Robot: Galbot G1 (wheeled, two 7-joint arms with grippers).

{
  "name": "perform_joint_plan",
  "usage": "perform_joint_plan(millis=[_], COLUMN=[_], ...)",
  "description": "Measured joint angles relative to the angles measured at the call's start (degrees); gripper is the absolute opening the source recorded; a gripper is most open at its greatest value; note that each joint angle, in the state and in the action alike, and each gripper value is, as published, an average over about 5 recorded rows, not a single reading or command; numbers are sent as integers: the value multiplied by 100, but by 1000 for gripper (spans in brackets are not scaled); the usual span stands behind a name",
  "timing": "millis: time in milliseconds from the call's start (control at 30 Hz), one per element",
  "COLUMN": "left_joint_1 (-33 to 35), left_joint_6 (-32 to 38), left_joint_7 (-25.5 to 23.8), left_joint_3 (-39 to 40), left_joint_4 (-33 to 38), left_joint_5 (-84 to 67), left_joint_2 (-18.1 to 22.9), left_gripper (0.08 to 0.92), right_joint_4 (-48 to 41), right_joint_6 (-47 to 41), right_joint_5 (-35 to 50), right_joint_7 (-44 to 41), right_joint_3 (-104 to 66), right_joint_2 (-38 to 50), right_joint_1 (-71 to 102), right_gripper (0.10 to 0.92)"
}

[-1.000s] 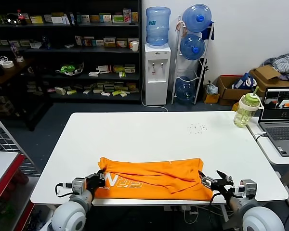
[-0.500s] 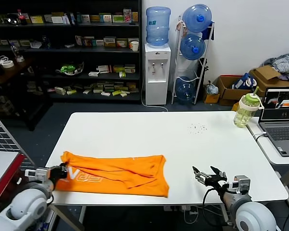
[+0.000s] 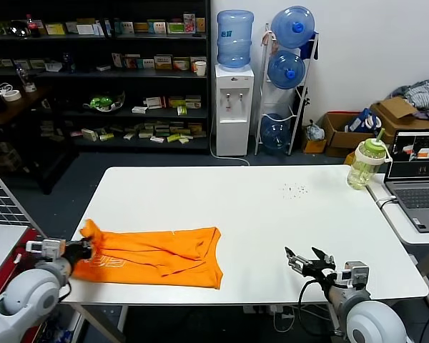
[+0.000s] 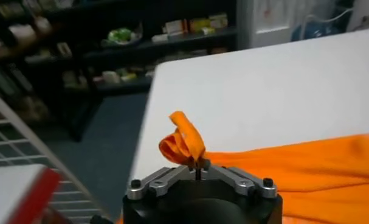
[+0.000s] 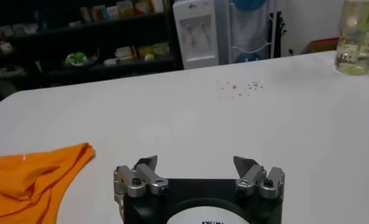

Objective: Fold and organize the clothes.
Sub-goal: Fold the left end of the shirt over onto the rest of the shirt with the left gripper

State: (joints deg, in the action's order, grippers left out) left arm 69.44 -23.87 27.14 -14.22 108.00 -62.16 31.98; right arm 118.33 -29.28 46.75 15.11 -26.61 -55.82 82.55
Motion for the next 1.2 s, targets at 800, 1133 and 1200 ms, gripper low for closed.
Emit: perform_joint_plan(millis=[800,1133,1200], left_joint_1=[-1816,-1995,-1992], left_joint_6=[-429,-456,-469], left_joint_7=[1601,1674,1684], left_joint_3=[2117,2187,2146], left_joint_4=[379,97,87], left_joint_5=[-1043,-938,-935], left_joint_2=[2244,2686,2720], left_gripper=[103,236,296], right_joint_4=[50,-29,-43], right_joint_6=[-33,-38,-41], right_joint_5=[-164,-156,-145], right_joint_7=[85,85,87], right_joint_3=[-298,-234,-218], right_joint_2=[-229,-208,-191], right_joint_1=[496,453,435], right_gripper=[823,823,823])
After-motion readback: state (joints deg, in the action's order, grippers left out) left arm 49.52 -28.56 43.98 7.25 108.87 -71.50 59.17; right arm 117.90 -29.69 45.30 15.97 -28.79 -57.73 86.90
